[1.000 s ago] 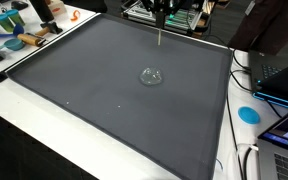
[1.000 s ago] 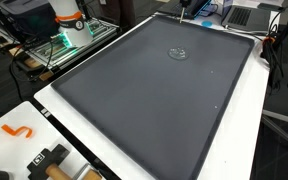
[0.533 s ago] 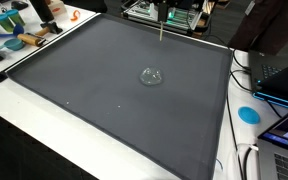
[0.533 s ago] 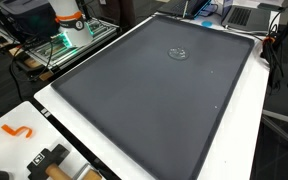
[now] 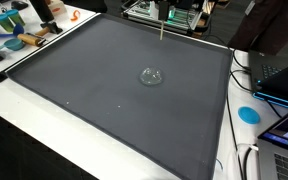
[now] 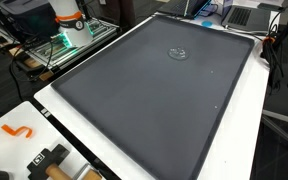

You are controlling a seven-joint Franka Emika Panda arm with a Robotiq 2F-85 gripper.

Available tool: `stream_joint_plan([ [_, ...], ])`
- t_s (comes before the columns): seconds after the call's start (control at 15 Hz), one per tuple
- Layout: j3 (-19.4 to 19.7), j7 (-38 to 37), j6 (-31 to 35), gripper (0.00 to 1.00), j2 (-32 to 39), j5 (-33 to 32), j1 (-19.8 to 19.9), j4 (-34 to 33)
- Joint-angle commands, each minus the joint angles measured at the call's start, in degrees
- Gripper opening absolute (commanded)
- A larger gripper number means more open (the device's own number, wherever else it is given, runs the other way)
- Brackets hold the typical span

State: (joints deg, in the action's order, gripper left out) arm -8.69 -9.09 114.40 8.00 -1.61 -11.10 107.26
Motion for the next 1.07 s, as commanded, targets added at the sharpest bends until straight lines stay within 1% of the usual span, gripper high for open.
stream_joint_plan([
  [0.0, -0.1, 0.0, -0.2, 0.13, 0.0, 0.0, 0.1, -0.2],
  [0.07, -0.1, 0.0, -0.2, 0.13, 0.0, 0.0, 0.1, -0.2],
  [0.13, -0.1, 0.0, -0.2, 0.03, 0.0, 0.0, 0.1, -0.2],
  [0.4, 0.0, 1.0, 2.4, 0.03, 3.3, 0.9, 0.3, -0.6],
  [0.8, 1.3, -2.0, 7.2, 0.03, 9.4, -2.5, -0.4, -1.9],
  [1.0, 2.4, -3.7, 8.2, 0.03, 12.2, -4.2, -0.8, -2.8],
])
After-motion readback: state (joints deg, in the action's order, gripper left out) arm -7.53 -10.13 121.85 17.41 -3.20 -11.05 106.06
